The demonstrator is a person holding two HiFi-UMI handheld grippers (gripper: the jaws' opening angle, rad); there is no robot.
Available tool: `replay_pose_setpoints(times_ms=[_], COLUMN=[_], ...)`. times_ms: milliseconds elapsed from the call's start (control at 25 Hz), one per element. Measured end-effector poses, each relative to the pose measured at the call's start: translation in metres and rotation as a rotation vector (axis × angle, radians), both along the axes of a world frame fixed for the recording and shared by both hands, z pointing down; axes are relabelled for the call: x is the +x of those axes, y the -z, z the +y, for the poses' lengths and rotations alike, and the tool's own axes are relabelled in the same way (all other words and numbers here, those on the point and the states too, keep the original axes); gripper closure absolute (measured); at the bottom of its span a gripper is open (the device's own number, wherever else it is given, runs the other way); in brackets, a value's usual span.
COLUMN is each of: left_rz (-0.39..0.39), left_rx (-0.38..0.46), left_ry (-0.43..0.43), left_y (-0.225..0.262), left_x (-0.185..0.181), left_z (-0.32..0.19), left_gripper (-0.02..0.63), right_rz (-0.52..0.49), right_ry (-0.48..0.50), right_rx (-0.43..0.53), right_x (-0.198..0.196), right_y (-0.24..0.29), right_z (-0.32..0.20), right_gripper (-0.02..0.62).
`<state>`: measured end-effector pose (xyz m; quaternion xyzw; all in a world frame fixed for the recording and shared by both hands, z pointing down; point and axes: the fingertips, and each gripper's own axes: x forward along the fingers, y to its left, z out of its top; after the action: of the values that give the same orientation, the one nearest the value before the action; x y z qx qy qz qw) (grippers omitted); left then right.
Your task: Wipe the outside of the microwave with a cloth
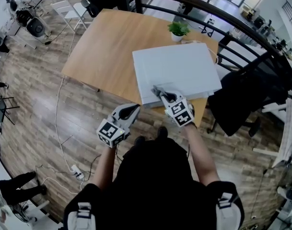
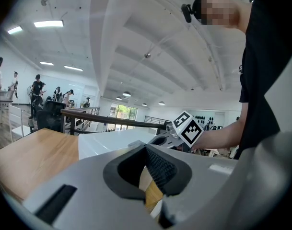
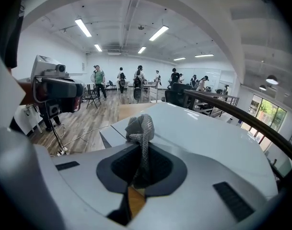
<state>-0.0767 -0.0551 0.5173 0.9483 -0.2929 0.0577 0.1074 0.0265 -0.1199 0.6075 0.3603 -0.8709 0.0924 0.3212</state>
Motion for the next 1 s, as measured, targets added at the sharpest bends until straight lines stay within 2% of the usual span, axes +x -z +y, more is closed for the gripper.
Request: replay_pose_setpoints(times_ms=[600, 880, 1000], left_rz=[0.001, -0.005, -0.003], left_rx=[-0.024, 0.005, -0.023], left_ry=[0.0, -0.006, 0.006], left_y=[-0.001, 0.0, -0.002], left_x=[0.038, 0.057, 0.066], left_z=[-0.008, -0.015, -0.015], left_gripper=[0.604, 0.604, 0.604], right_rz=[-0.004, 0.0, 0.008], right_ry=[-0.103, -0.164, -0.197], right_rx=[-0.021, -0.015, -0.015], right_x=[0.09, 0.141, 0.169], right_y=[0.0, 0.0, -0.002], right_z=[-0.019, -0.032, -0.037], right_gripper=[0.575, 0.575, 0.575])
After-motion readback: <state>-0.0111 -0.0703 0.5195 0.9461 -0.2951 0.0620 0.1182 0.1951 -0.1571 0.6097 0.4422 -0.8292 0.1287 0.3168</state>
